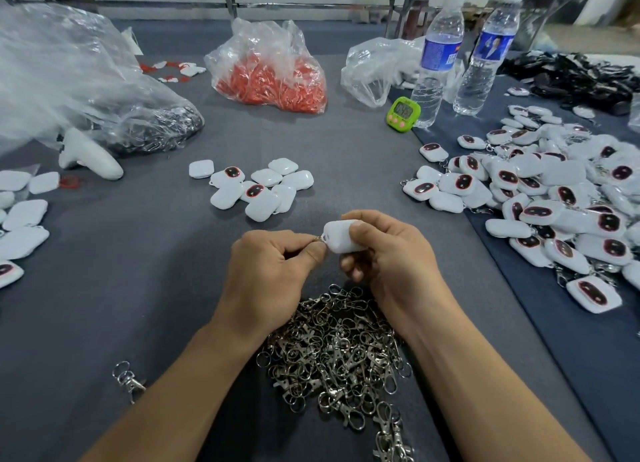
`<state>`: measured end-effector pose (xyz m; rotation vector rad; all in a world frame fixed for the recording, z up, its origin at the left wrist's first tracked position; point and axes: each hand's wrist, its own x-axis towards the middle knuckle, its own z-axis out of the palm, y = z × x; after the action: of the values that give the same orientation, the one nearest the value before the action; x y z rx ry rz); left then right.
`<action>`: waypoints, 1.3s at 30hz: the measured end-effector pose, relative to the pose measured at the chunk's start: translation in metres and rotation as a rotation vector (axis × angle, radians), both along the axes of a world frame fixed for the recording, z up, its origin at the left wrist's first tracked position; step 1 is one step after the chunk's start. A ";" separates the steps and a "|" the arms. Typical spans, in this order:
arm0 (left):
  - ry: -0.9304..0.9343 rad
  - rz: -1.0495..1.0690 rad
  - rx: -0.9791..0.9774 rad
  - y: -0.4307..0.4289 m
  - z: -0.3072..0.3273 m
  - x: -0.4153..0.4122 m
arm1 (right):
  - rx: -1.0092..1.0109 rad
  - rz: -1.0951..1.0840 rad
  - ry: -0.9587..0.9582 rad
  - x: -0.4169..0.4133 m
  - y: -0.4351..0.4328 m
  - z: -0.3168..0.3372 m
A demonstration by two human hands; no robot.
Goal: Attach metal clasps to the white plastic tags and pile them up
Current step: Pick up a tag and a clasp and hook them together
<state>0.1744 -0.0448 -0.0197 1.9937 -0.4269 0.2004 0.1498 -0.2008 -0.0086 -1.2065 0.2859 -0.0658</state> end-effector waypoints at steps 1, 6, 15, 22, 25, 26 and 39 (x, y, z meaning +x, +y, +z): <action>-0.079 0.019 0.111 0.001 -0.001 0.000 | -0.054 -0.012 -0.015 0.000 0.001 -0.001; -0.354 0.066 0.511 0.002 -0.003 -0.001 | -0.352 -0.059 -0.088 -0.001 0.008 -0.006; 0.076 -0.017 0.025 0.003 -0.003 0.005 | -0.089 -0.055 -0.028 -0.002 0.004 0.002; 0.243 -0.168 -0.233 0.001 -0.002 0.007 | 0.179 0.019 0.032 0.000 0.000 0.003; 0.195 -0.125 -0.240 0.001 0.001 0.004 | 0.217 0.032 0.076 0.000 0.000 0.003; 0.157 -0.078 -0.204 0.001 0.001 0.003 | 0.213 0.032 0.086 0.000 0.000 0.003; 0.090 -0.013 -0.150 -0.001 0.002 0.000 | 0.163 -0.009 0.075 0.002 0.002 -0.002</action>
<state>0.1748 -0.0462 -0.0178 1.8442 -0.3564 0.1297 0.1516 -0.1984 -0.0103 -1.0472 0.3553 -0.0050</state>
